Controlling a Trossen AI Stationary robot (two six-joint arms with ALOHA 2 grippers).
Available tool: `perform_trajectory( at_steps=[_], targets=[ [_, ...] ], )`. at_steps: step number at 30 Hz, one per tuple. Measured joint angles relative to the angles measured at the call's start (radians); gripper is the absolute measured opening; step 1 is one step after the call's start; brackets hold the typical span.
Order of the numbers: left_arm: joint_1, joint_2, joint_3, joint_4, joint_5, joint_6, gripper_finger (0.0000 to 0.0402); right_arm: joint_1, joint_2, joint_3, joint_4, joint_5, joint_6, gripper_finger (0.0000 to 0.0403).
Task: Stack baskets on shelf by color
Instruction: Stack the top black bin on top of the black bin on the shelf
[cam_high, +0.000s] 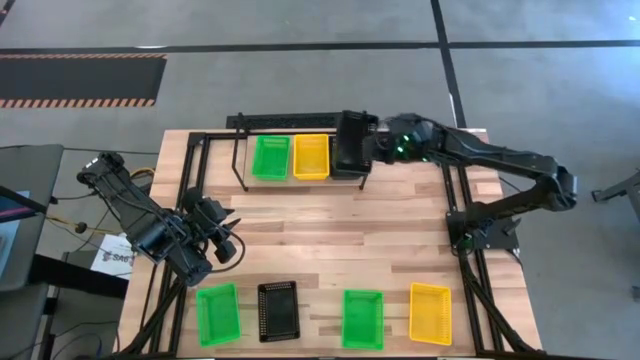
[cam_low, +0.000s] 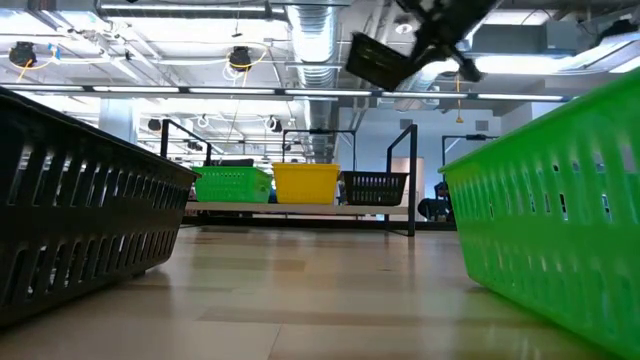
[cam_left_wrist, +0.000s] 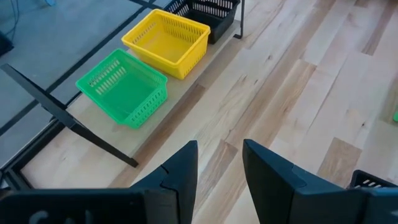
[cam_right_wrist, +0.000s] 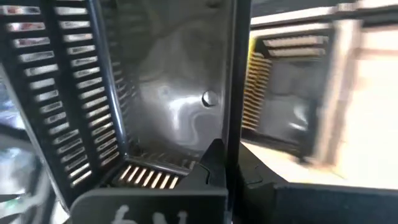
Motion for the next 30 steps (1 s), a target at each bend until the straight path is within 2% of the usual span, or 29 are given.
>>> perform_trajectory(
  at_steps=[2, 11, 23, 30],
  targets=[
    [0.0, 0.0, 0.0, 0.0, 0.0, -0.001, 0.0116, -0.027, 0.048, 0.031, 0.026, -0.066, -0.032, 0.0003],
    [0.0, 0.0, 0.0, 0.0, 0.0, -0.012, 0.0116, -0.15, 0.266, 0.19, -0.109, -0.253, -0.126, 0.0003],
    [0.0, 0.0, 0.0, 0.0, -0.001, -0.022, 0.0116, -0.23, 0.508, 0.476, -0.478, -0.282, -0.272, 0.0003],
    [0.0, 0.0, 0.0, 0.0, -0.008, -0.032, 0.0116, -0.241, 0.61, 0.525, -0.49, -0.283, -0.302, 0.0003]
  ],
)
